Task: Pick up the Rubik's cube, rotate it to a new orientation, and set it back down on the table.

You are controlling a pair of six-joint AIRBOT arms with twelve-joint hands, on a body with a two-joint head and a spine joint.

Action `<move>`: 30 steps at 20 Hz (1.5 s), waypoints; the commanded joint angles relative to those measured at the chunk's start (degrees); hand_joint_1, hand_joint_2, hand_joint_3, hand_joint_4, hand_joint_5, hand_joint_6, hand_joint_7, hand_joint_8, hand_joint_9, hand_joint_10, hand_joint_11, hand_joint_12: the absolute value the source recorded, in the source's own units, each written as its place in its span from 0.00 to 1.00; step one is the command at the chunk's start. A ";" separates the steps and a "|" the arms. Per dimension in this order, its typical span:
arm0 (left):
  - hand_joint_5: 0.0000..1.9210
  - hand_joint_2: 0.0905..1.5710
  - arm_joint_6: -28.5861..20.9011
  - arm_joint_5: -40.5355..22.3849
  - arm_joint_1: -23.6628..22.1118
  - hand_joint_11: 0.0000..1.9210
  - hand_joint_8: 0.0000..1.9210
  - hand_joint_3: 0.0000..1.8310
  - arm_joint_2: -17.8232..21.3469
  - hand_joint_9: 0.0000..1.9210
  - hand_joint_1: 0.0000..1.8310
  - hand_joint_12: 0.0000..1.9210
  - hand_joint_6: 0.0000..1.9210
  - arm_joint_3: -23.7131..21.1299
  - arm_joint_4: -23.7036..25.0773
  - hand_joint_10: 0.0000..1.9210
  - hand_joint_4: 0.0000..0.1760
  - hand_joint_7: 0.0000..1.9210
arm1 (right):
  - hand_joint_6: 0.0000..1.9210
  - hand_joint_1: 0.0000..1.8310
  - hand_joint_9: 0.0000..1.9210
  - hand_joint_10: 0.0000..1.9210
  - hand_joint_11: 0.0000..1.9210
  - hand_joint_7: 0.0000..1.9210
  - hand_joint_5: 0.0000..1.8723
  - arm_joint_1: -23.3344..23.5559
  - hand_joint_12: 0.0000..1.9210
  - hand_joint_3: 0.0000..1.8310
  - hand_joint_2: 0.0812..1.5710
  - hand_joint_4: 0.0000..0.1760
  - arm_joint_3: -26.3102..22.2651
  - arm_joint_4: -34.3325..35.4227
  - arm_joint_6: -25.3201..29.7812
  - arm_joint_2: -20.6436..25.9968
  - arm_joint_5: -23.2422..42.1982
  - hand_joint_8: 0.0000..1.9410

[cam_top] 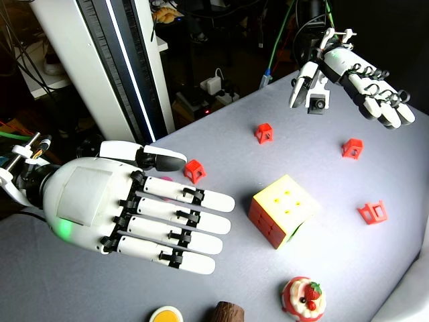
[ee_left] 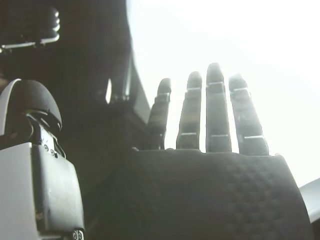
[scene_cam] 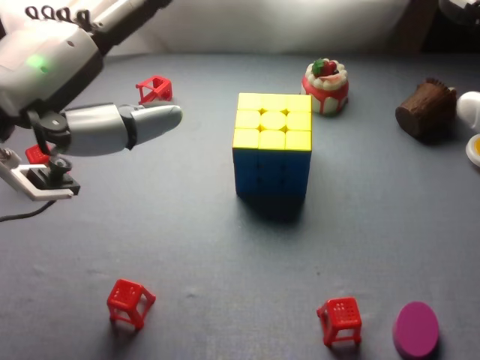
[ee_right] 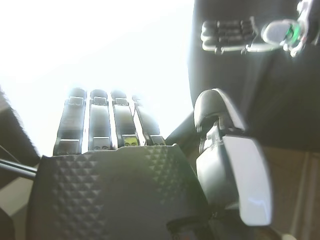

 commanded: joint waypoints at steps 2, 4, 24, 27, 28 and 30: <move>0.00 0.67 -0.47 -5.58 -1.15 0.00 0.00 0.00 -0.31 0.00 0.25 0.00 0.00 0.51 0.16 0.00 0.54 0.00 | 0.00 0.27 0.00 0.00 0.00 0.00 0.00 0.76 0.51 0.02 0.81 0.00 0.11 0.56 0.34 0.22 5.91 0.00; 0.00 0.66 -0.64 -3.99 -2.00 0.00 0.00 0.00 -0.68 0.00 0.28 0.00 0.00 0.87 1.06 0.00 0.63 0.00 | 0.00 0.28 0.00 0.00 0.00 0.00 0.00 0.77 0.26 0.00 0.77 0.00 0.05 0.48 0.34 0.22 5.44 0.00; 0.00 0.53 -4.98 27.74 -15.49 0.03 0.00 0.00 -16.02 0.00 0.38 0.02 0.00 11.97 4.31 0.00 0.16 0.00 | 0.00 0.36 0.00 0.00 0.00 0.00 0.00 -2.19 0.00 0.00 0.74 0.00 -0.18 4.95 0.34 -1.44 4.07 0.00; 0.00 0.53 -4.85 29.43 -15.48 0.00 0.00 0.00 -17.64 0.00 0.40 0.24 0.00 13.54 4.04 0.00 0.15 0.00 | 0.00 0.36 0.00 0.00 0.00 0.00 0.00 -2.50 0.00 0.00 0.75 0.00 0.04 5.18 0.34 -1.77 4.06 0.00; 0.00 0.52 -4.85 30.13 -15.63 0.00 0.00 0.00 -18.32 0.00 0.40 0.31 0.00 14.21 3.84 0.00 0.14 0.00 | 0.00 0.35 0.00 0.00 0.00 0.00 0.00 -2.61 0.00 0.00 0.75 0.00 0.10 5.24 0.34 -1.85 3.99 0.00; 0.00 0.52 -4.71 31.73 -16.07 0.00 0.00 0.00 -19.29 0.00 0.42 0.22 0.00 15.32 3.77 0.00 0.06 0.00 | 0.00 0.34 0.00 0.00 0.00 0.00 0.00 -2.67 0.00 0.00 0.74 0.00 0.15 5.27 0.34 -2.00 3.91 0.00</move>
